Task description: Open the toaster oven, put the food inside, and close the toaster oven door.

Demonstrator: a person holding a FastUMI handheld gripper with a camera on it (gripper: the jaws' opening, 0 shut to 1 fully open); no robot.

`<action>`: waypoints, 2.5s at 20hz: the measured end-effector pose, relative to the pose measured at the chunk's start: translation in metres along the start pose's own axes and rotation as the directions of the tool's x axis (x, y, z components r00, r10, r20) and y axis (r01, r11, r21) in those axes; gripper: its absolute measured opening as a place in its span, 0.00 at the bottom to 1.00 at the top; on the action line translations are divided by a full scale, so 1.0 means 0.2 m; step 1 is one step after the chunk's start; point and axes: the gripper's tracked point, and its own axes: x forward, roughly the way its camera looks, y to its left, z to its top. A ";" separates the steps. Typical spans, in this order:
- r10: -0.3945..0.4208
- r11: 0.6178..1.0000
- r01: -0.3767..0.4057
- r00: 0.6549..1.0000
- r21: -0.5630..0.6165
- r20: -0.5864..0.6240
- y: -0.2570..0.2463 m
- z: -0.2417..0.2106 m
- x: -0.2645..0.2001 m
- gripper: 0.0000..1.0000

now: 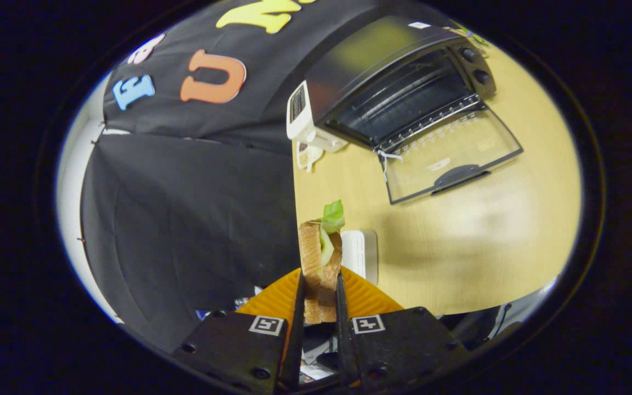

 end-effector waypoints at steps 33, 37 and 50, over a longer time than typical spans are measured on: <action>0.037 0.905 -0.325 0.703 0.274 0.711 -0.68 1.38 0.63 0.36; 0.052 0.894 -0.347 0.710 0.284 0.703 -0.64 1.37 0.63 0.49; -0.091 0.926 -0.151 0.799 0.345 0.595 -0.66 1.25 0.66 0.70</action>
